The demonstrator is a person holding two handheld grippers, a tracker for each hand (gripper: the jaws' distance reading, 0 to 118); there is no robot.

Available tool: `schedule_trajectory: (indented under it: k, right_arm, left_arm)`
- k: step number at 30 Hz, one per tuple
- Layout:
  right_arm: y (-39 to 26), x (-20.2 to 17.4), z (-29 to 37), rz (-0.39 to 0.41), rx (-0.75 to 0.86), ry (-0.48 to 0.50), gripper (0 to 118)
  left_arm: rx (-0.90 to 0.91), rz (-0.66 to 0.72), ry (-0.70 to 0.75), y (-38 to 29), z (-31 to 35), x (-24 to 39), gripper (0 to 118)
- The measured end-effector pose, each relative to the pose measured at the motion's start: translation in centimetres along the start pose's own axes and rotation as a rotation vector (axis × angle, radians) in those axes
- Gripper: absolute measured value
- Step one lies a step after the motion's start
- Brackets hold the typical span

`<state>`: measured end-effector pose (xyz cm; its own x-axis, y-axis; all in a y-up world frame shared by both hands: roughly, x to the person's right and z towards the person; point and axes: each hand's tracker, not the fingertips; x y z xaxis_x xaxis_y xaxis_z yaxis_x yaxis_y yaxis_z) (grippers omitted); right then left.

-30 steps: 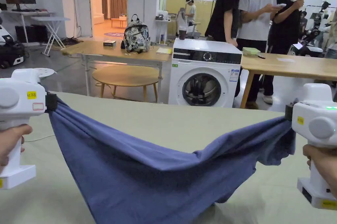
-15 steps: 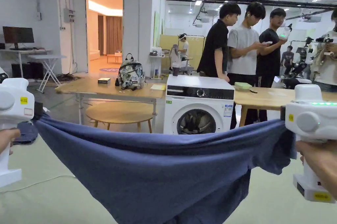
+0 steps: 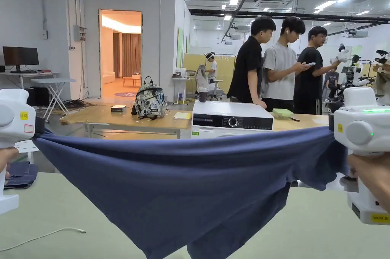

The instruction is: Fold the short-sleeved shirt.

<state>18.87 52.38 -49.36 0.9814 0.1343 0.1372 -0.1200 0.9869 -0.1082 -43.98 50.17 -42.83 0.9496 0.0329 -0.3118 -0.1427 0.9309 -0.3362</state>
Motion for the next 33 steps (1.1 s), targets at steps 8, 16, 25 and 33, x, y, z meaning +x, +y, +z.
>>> schedule_trajectory:
  k: [8, 16, 25, 33]
  right_arm:
    - [-6.0, -0.2, 1.2, 0.015, -0.074, 0.001, 5]
    - [-16.7, 1.0, 6.7, 0.013, -0.206, 0.010, 5]
    - [-27.0, 0.6, 15.7, 0.095, -0.325, 0.038, 5]
    - [-32.1, 1.7, 19.6, 0.157, -0.424, 0.049, 5]
  left_arm:
    - [-0.060, -0.035, -0.018, -6.5, -0.3, -0.2, 0]
    - [-0.152, -0.022, -0.045, -17.5, 2.4, -1.7, 0]
    - [-0.255, -0.010, -0.068, -30.0, 6.4, -4.7, 0]
    - [-0.341, 0.030, -0.062, -37.7, 9.7, -6.7, 0]
